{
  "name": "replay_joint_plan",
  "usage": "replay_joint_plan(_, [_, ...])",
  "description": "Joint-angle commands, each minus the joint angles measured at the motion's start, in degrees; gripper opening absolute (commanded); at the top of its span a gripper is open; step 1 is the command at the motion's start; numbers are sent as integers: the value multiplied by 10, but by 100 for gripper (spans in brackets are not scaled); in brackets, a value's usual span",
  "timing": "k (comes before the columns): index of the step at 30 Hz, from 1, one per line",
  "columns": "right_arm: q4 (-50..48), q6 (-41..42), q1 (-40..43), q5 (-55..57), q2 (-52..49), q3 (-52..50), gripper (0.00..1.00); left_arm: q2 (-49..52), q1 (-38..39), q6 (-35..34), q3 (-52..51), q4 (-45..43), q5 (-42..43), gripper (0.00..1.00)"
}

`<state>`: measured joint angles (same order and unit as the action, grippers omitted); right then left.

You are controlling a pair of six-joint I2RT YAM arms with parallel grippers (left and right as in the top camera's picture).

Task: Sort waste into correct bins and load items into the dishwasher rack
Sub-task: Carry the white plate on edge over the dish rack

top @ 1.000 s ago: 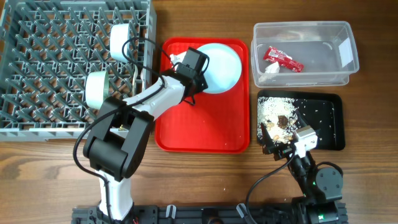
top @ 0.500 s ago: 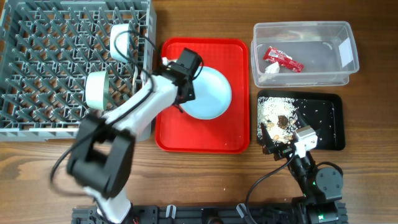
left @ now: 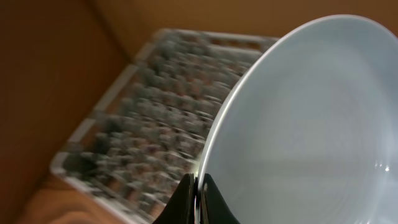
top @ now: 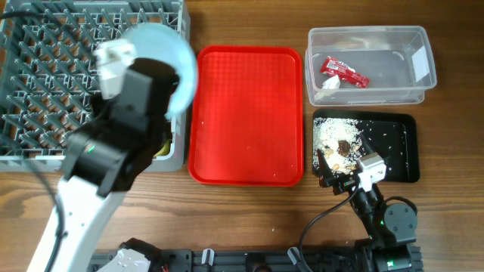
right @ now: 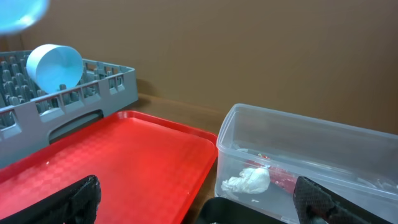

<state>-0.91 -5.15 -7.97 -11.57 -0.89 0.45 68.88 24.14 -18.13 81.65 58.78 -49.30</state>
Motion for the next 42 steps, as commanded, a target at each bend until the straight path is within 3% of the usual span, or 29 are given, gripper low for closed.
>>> replay_joint_plan(1, [-2, 8, 3, -9, 6, -2, 100, -18, -45, 61, 1, 4, -102, 4])
replay_joint_plan(6, [-2, 8, 3, -9, 6, -2, 100, 2, -76, 94, 0, -32, -101, 4])
replay_joint_plan(10, [-2, 8, 3, -9, 6, -2, 100, 34, -66, 194, 0, -94, -111, 4])
replay_joint_plan(14, [-2, 8, 3, -9, 6, -2, 100, 66, -77, 234, 0, -131, -147, 4])
replay_joint_plan(18, [-2, 8, 3, -9, 6, -2, 100, 98, -114, 257, 0, -176, -151, 4])
replay_joint_plan(23, [-2, 8, 3, -9, 6, -2, 100, 129, -167, 343, 0, -277, -135, 4])
replay_joint_plan(29, [-2, 8, 3, -9, 6, -2, 100, 165, -221, 422, 0, -326, -101, 4])
replay_joint_plan(42, [-2, 8, 3, -9, 6, -2, 100, 230, -285, 422, 0, -368, -33, 4])
